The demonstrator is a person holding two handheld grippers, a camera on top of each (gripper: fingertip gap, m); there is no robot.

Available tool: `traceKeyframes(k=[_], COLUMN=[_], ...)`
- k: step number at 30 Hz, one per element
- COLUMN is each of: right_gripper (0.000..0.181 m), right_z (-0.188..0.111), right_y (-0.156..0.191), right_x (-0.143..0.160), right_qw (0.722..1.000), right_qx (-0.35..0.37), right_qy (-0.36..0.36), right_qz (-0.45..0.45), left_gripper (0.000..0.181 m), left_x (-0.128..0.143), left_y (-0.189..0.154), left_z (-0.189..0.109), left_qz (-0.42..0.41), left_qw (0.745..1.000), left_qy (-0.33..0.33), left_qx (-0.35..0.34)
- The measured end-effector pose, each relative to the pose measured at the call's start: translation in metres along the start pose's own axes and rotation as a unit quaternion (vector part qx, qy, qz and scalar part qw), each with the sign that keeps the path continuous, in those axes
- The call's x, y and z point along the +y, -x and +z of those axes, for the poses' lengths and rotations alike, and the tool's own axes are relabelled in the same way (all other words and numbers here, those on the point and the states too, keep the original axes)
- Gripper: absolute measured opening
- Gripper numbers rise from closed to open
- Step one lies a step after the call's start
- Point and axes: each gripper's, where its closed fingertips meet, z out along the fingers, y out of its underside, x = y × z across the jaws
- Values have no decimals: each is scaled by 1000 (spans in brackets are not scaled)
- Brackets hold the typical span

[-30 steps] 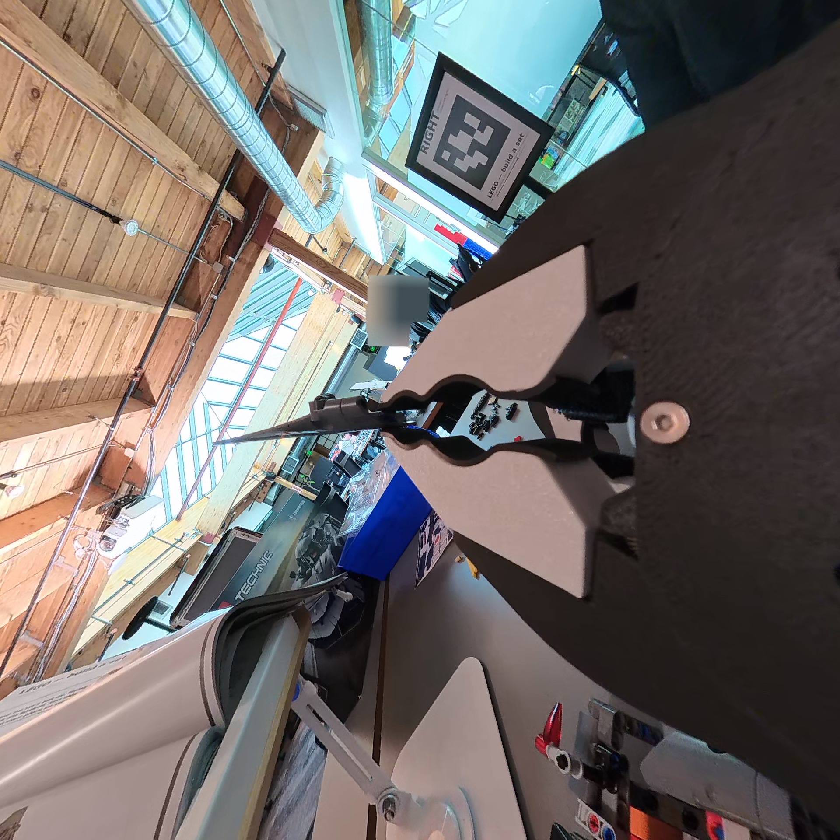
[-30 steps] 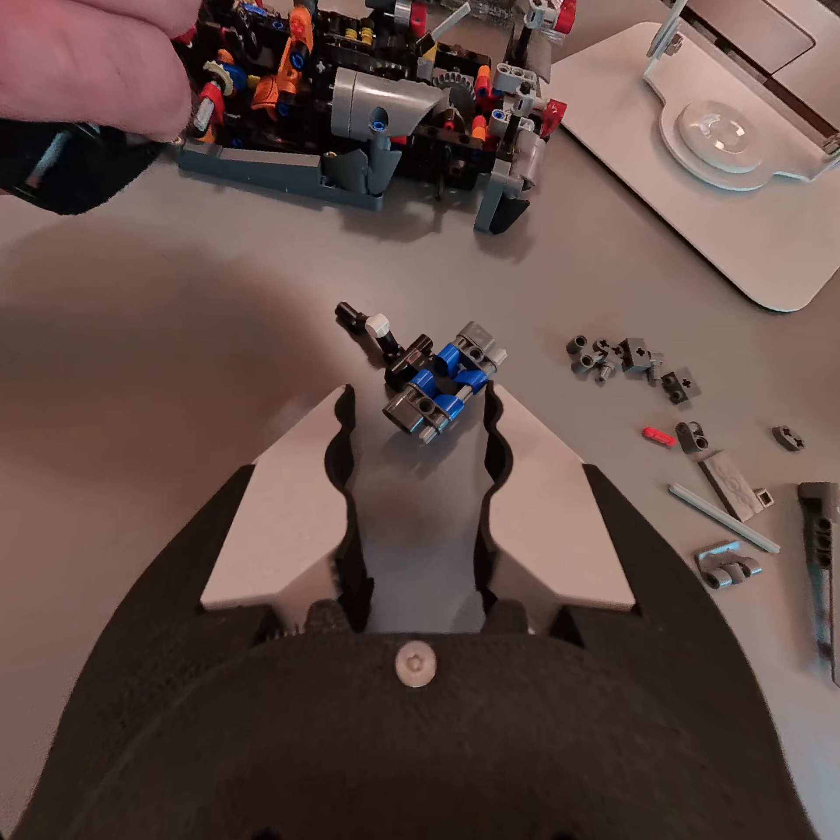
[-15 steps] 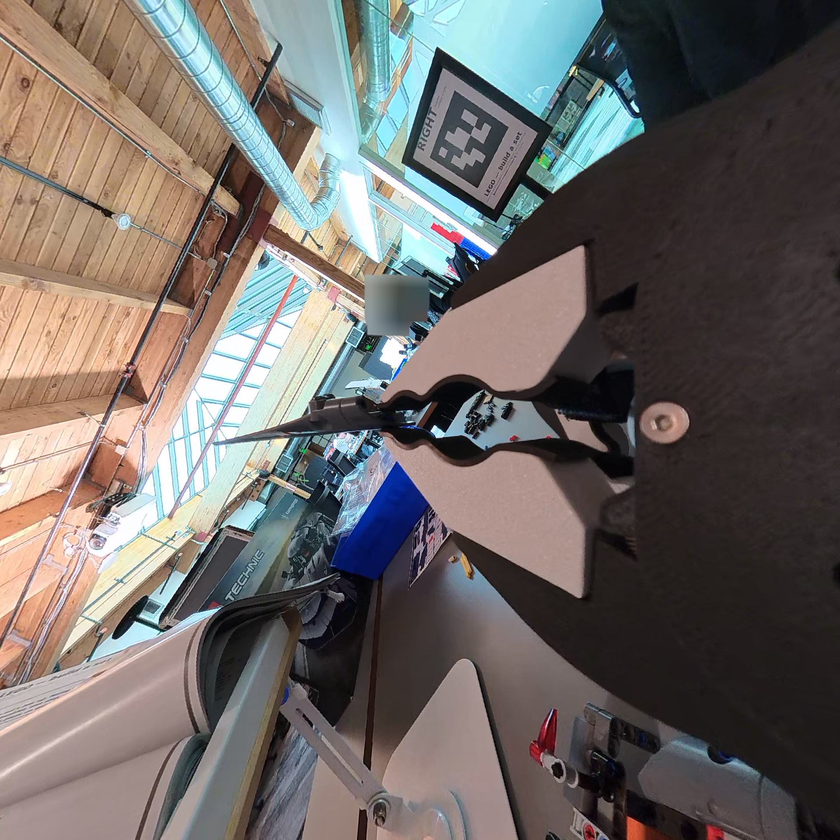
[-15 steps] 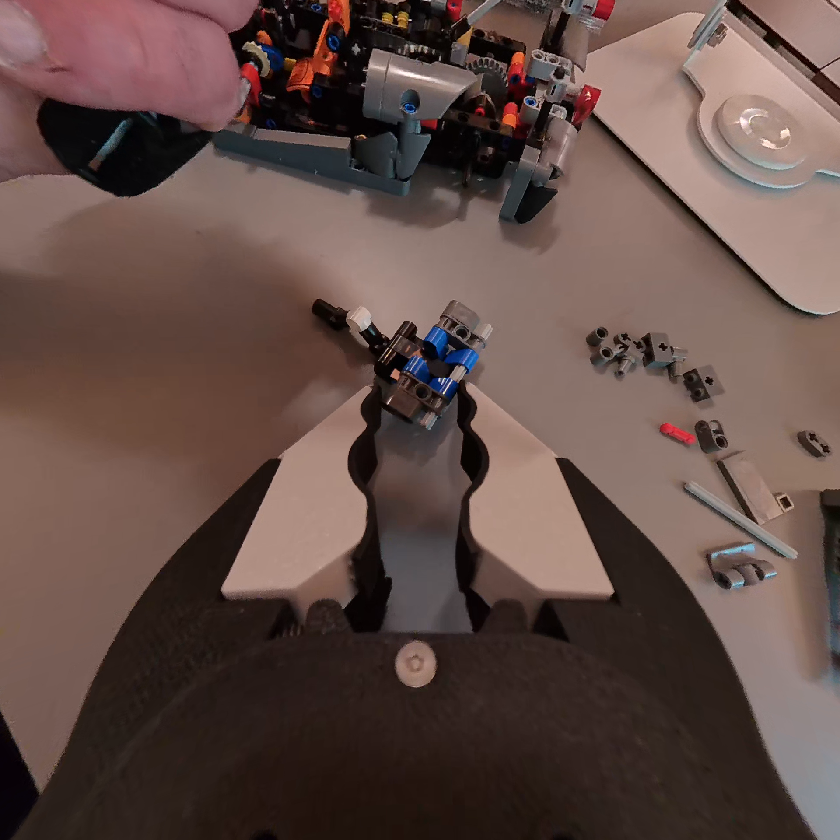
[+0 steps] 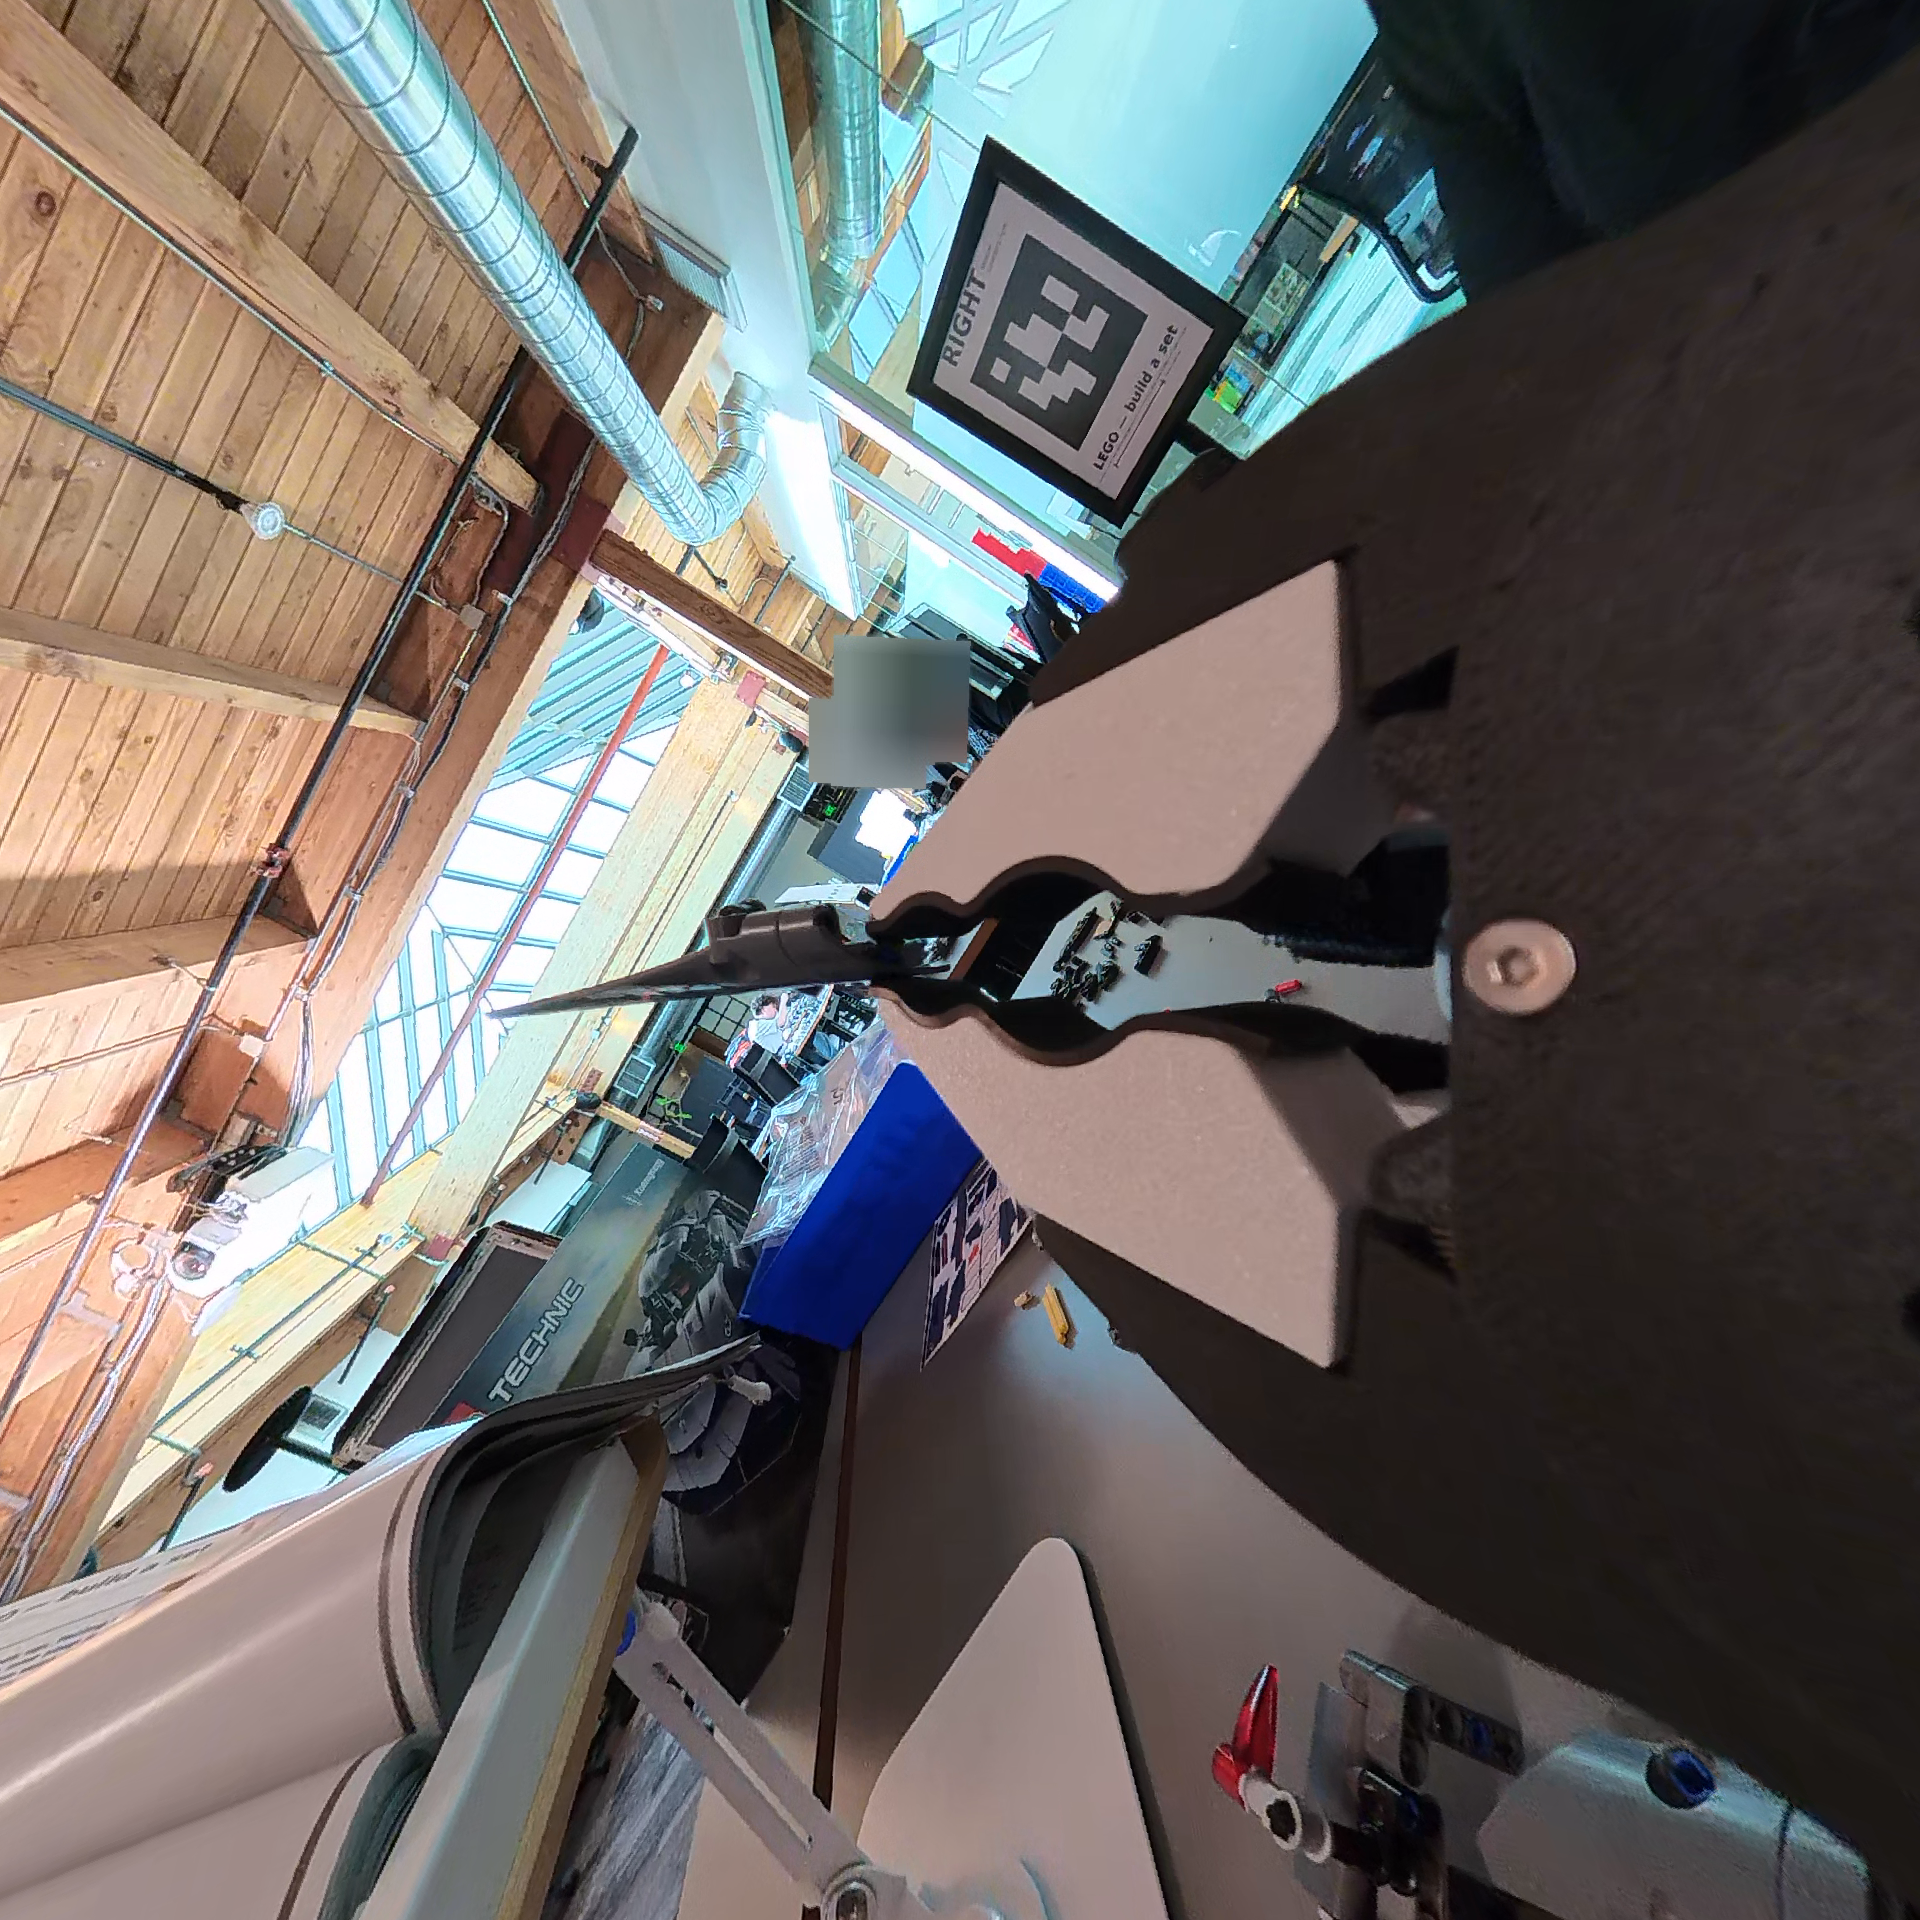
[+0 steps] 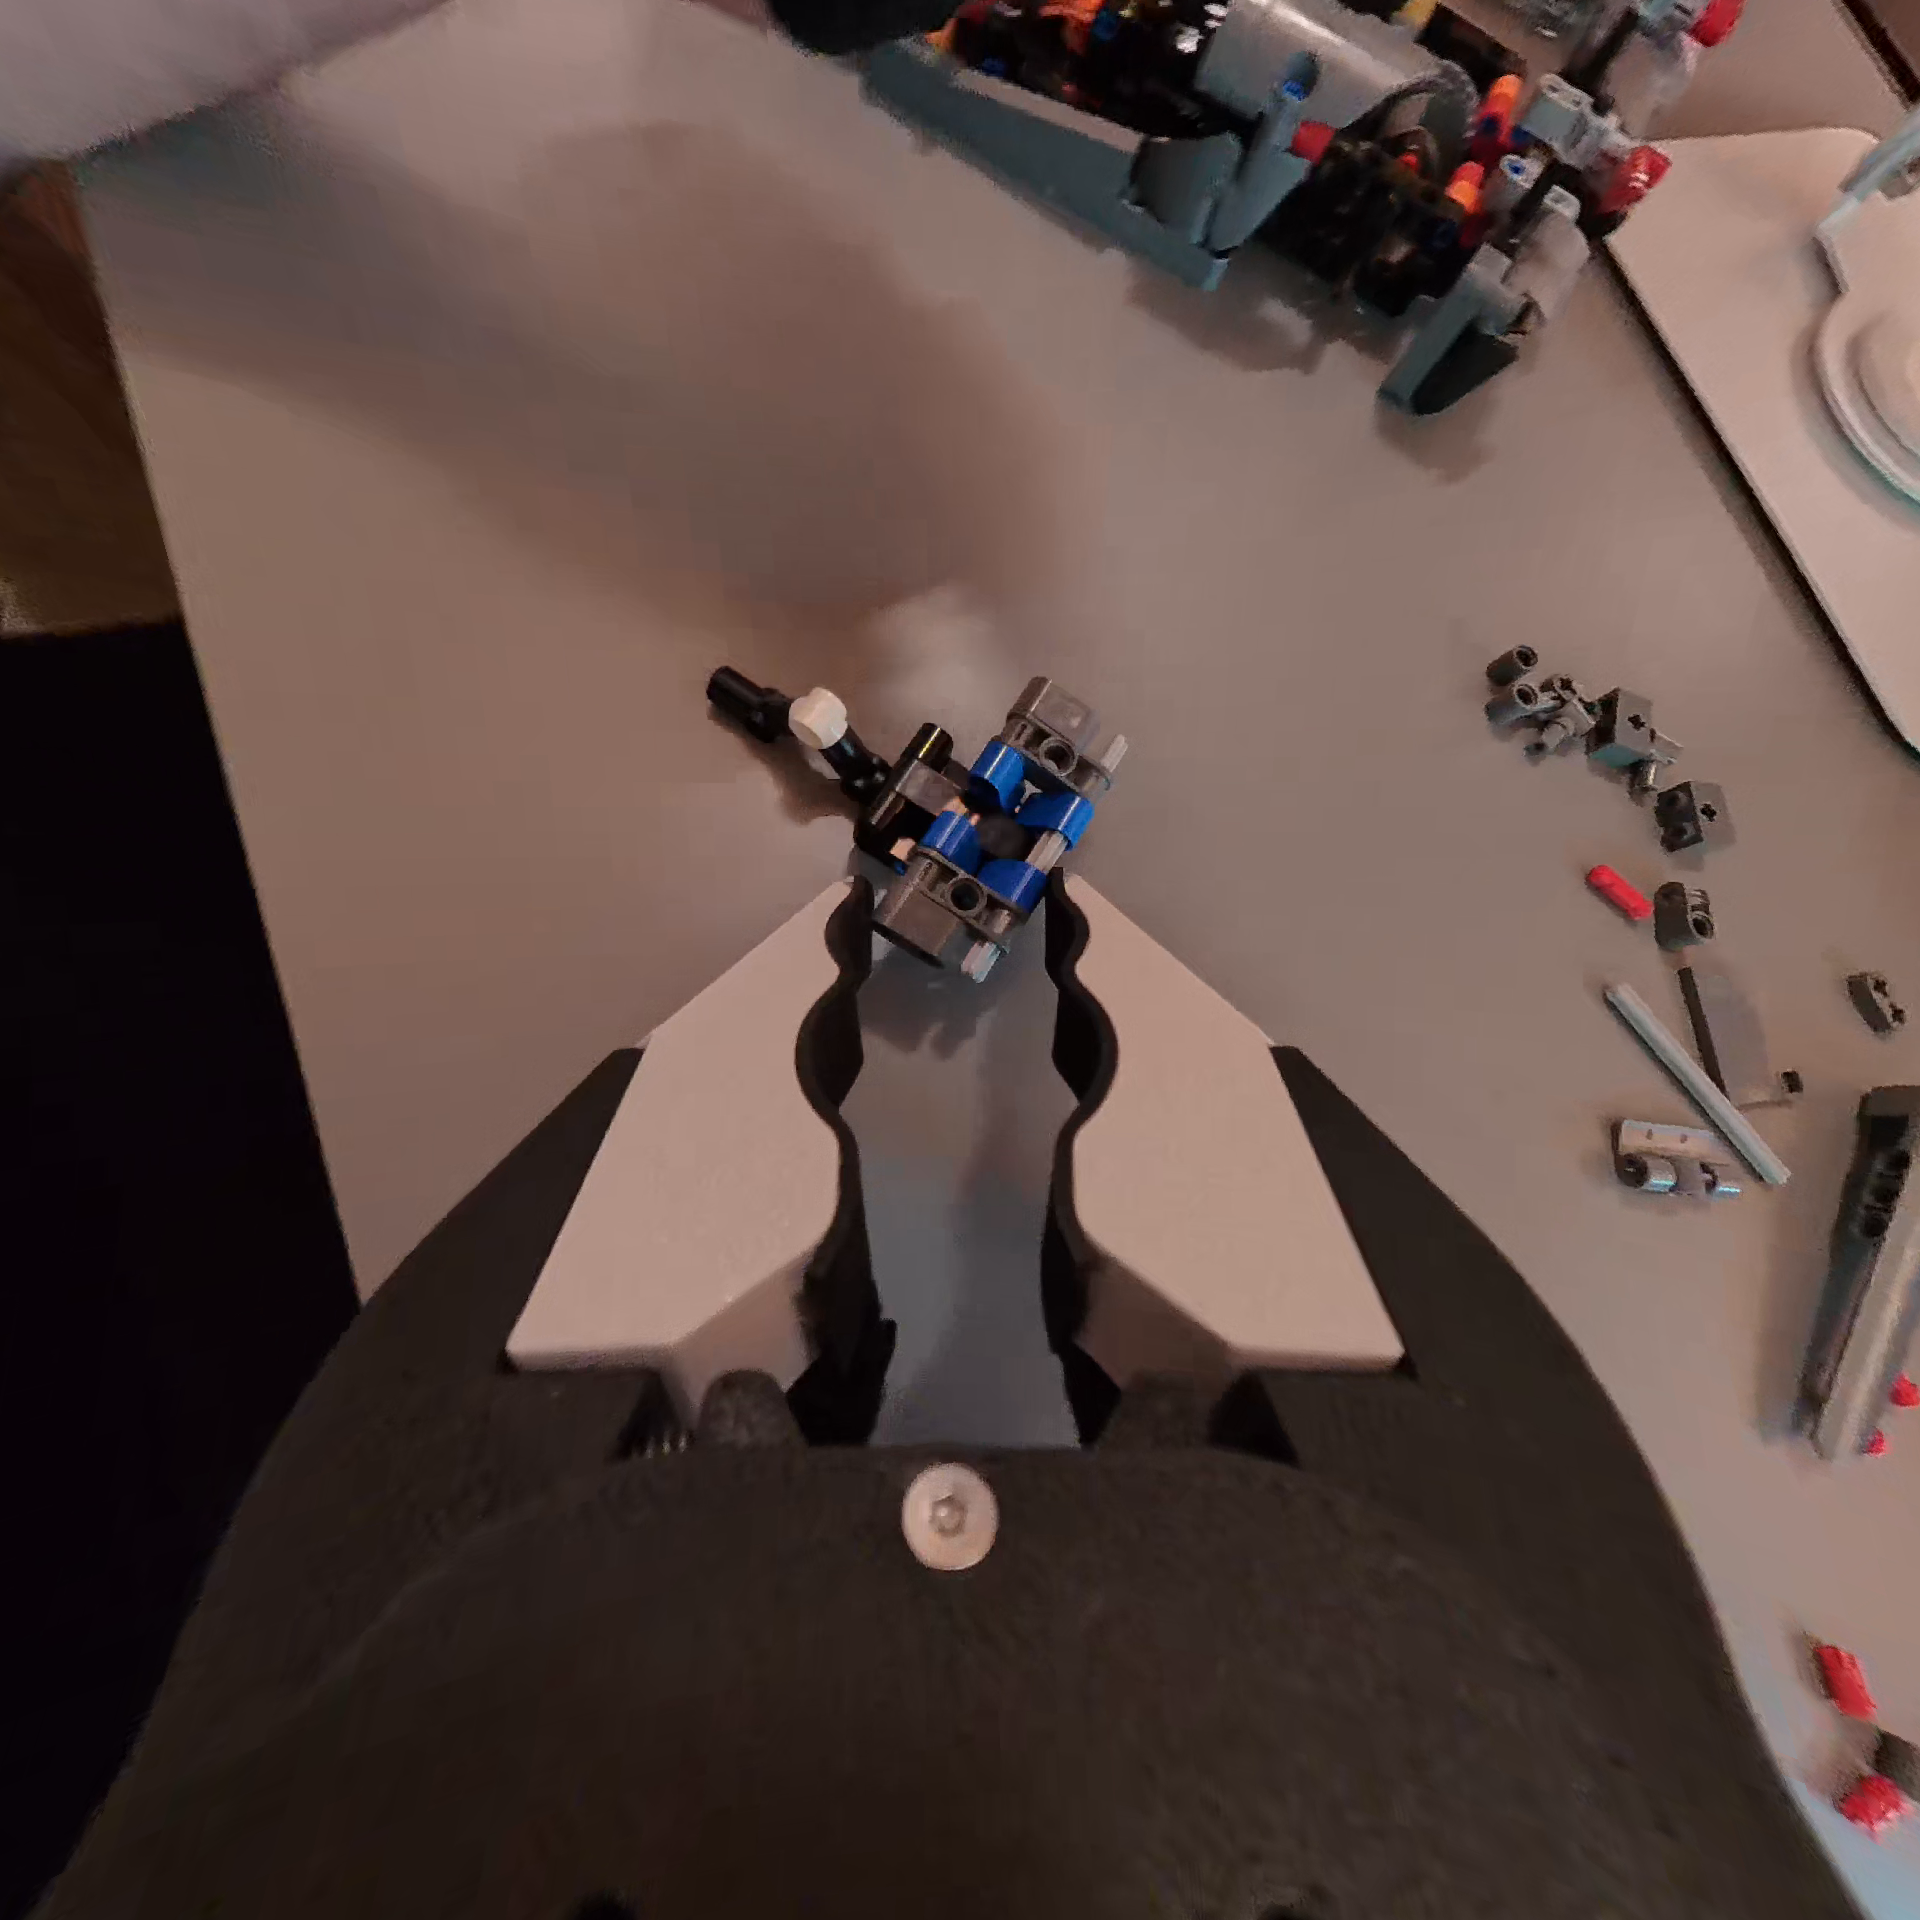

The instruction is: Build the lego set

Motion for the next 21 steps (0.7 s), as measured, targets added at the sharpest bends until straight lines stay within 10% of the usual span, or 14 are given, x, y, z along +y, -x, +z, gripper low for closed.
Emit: traceKeyframes(k=[14,21], right_gripper=[56,40], right_z=[4,1], right_y=[-32,-53], right_x=[2,9], right_qw=[1000,998], right_qx=[0,57], right_qy=[14,23], right_qz=[-19,-7], left_gripper=[4,4], left_x=[6,10], left_y=[4,2], left_z=[3,6], left_qz=[-8,-9], left_qw=[1000,1000], left_qy=[8,16], left_qx=[-2,2])
